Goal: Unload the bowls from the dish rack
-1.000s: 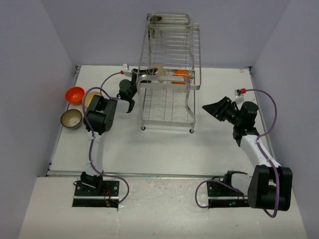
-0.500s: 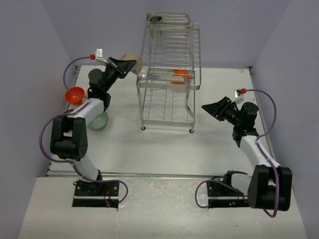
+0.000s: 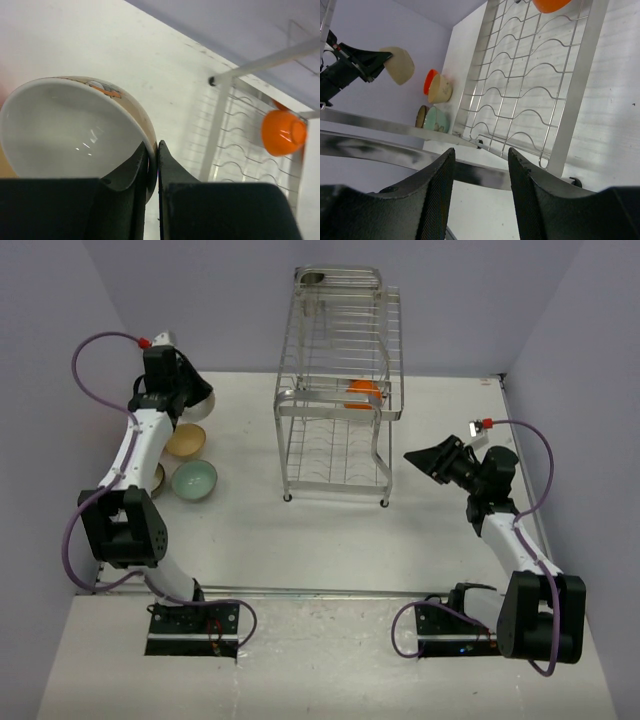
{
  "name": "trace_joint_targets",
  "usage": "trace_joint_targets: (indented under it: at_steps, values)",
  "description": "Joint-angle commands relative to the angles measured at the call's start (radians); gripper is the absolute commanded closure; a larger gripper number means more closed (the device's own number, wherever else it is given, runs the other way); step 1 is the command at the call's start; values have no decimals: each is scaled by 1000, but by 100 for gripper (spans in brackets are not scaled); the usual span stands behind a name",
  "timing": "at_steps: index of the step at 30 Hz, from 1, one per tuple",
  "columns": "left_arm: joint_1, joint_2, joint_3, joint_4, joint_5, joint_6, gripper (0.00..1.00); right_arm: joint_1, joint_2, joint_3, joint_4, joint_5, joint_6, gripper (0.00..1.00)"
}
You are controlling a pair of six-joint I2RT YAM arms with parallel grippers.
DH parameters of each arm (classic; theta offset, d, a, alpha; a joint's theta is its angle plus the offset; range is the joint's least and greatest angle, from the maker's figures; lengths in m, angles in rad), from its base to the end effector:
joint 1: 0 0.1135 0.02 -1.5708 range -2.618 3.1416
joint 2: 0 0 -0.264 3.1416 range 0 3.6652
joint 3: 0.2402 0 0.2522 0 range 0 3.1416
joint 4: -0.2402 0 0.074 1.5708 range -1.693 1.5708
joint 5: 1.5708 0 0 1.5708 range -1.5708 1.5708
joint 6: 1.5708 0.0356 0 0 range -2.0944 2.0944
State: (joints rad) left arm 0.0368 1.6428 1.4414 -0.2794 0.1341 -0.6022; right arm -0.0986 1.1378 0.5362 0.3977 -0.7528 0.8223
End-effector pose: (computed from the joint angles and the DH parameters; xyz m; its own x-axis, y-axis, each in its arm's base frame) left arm 0.3878 0.0095 0.3361 -0.4273 -0.5775 -0.6956 -0.1942 0.8101 -0.5532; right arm 0.2443 0.0003 0.2437 -0.5727 0.5940 -0.5650 -0.2569 0.5245 0.8118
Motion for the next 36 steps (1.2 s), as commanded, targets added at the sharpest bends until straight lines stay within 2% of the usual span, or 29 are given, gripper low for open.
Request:
trace_joint_targets:
  at_steps: [1, 9, 18, 36]
  values:
    - [2, 41, 209, -246, -201, 215, 100, -4, 0, -7, 62, -28, 8, 52]
    - [8, 143, 310, -378, -342, 278, 100, -4, -4, -12, 67, -22, 8, 52]
    - [6, 198, 317, -454, -407, 294, 100, -4, -6, -24, 79, -26, 17, 52]
    - [-54, 308, 280, -448, -502, 312, 100, -4, -24, -44, 95, -22, 21, 52]
